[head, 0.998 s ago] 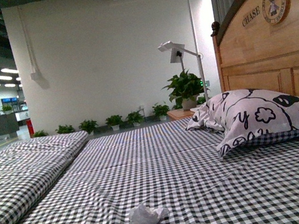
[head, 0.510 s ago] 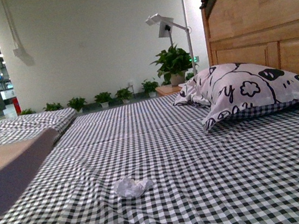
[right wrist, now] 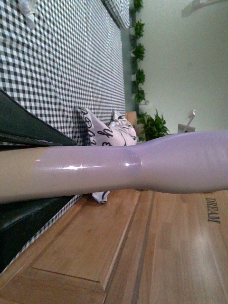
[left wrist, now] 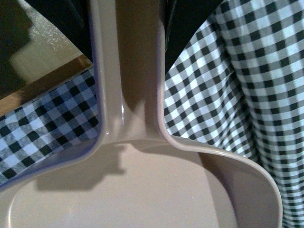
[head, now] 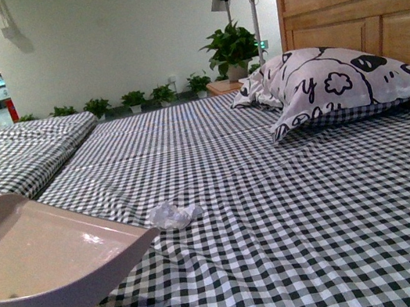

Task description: Clean up trash

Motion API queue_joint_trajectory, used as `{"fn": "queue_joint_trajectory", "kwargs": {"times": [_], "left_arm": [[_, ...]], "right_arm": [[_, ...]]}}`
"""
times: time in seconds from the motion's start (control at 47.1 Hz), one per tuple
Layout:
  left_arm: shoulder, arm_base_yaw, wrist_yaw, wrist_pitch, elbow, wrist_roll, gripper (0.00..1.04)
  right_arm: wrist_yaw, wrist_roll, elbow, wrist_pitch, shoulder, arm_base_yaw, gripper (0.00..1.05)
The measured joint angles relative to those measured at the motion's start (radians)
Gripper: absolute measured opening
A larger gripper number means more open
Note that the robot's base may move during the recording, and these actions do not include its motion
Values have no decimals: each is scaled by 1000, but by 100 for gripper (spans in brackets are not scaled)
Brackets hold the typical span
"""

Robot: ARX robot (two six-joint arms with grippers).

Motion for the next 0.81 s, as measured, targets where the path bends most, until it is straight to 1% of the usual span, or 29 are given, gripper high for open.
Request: {"fn": "queue_joint_trajectory", "kwargs": {"times": [0.106,0.276,0.51,0.807], "left_arm": [[78,-18,32,9,42,2,26],[179,-22,59,14,88,9,26],[277,-24,68,16,124,21,26],[379,-59,69,27,224,19,26]], "right_arm": [[0,0,0,0,0,0,21],[0,0,0,0,0,0,21],[0,0,0,0,0,0,21],[0,0,0,0,0,0,21]]}}
